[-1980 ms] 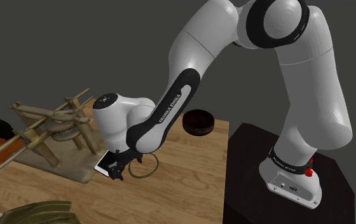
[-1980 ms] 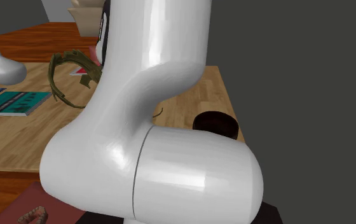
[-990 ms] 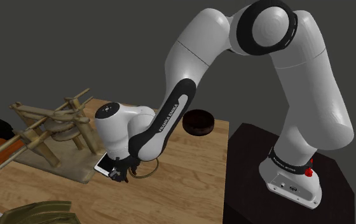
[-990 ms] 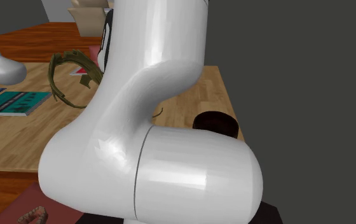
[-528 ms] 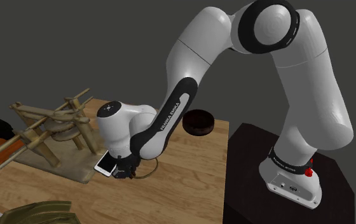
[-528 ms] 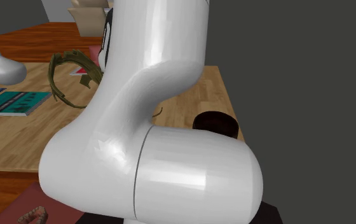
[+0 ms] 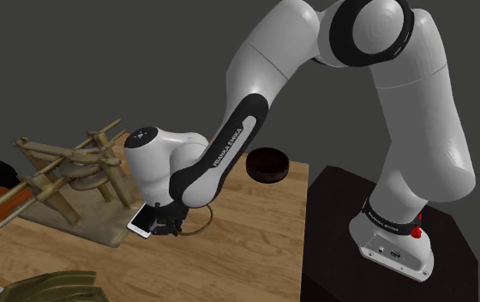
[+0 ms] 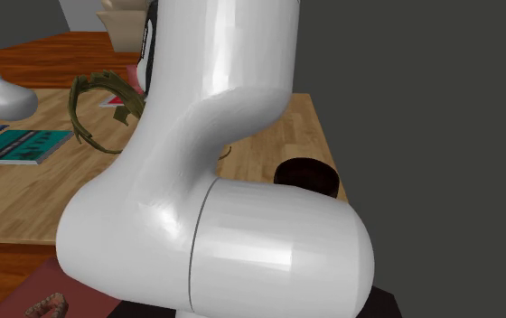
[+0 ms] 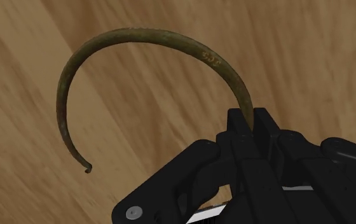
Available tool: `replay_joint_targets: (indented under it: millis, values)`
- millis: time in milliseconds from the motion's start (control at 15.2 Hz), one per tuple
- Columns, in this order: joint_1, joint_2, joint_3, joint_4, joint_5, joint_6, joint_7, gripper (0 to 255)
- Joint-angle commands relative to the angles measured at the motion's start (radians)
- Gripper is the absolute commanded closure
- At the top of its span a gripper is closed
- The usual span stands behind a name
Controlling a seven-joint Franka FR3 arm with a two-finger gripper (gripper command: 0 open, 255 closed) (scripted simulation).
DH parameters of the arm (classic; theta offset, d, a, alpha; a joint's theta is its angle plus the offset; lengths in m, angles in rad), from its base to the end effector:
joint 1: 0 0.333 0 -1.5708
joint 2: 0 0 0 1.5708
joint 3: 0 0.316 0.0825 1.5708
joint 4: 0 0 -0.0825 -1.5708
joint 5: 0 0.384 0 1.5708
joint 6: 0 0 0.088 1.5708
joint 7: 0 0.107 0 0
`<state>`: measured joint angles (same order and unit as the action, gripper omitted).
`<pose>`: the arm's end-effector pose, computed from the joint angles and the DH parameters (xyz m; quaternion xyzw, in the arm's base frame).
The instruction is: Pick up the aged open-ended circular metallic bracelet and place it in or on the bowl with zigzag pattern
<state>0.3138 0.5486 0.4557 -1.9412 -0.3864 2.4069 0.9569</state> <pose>0.4540 0.4213 0.2220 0.9997 0.0229 0.0082 0.0087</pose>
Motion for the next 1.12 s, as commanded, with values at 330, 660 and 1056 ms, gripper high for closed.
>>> replay_joint_targets:
  millis: [330, 660, 1056]
  values:
    - [-0.024, -0.069, 0.033, -0.002, 0.045, -0.062, -0.029, 255]
    - [-0.039, -0.115, 0.053, 0.005, 0.077, -0.110, -0.051, 255]
    - [-0.054, -0.165, 0.073, 0.022, 0.113, -0.171, -0.075, 255]
